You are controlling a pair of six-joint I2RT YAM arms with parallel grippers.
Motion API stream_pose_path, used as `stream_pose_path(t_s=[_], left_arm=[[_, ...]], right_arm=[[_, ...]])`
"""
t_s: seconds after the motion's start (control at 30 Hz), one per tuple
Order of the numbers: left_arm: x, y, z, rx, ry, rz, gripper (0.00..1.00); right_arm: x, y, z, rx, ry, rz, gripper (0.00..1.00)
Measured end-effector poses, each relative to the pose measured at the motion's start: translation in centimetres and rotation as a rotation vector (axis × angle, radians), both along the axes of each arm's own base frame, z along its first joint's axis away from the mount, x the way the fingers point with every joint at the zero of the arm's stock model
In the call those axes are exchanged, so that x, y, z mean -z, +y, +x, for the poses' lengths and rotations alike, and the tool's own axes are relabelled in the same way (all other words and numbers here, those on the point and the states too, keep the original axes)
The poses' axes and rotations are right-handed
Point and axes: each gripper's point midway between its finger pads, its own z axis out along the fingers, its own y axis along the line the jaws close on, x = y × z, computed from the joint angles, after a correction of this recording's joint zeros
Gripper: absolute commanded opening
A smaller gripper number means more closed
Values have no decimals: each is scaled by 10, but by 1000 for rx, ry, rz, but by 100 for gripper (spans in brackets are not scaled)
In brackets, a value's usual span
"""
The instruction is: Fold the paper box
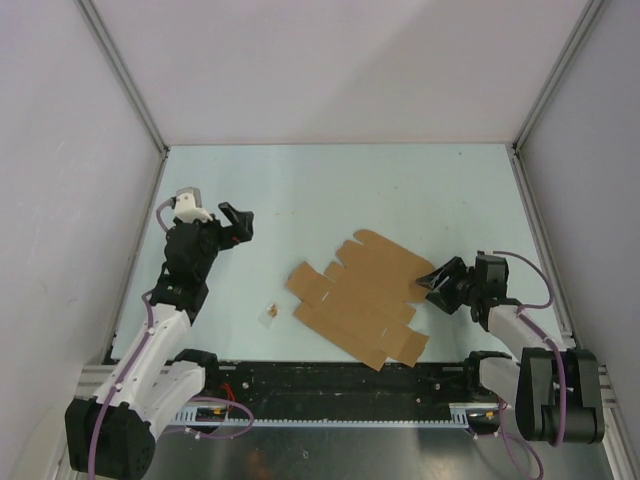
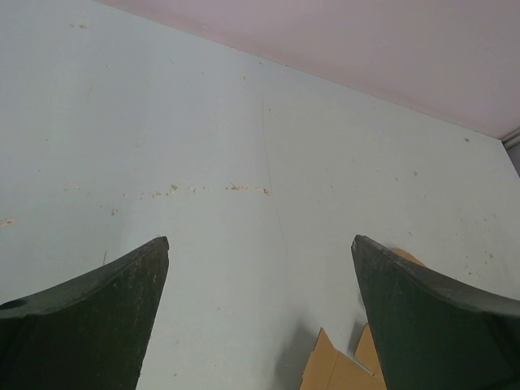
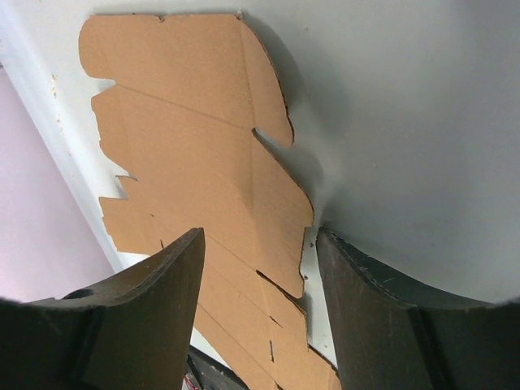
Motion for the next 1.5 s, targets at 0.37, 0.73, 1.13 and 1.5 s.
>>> stream_pose_path(t_s=[0.37,0.73,1.13,1.5], left_arm=[[0,-6,-2,35,2,-6,100],[7,-10,-1,54,21,-7,100],[18,-3,-4,-9,54,-60,99],[22,7,-13,-71,62,-96,99]], right_arm=[[4,6,11,-34,-40,29,51],[9,13,18,-62,-60,67,35],[13,14,14,-69,-59,71,14],[-7,12,30,-69,-173,66,3]])
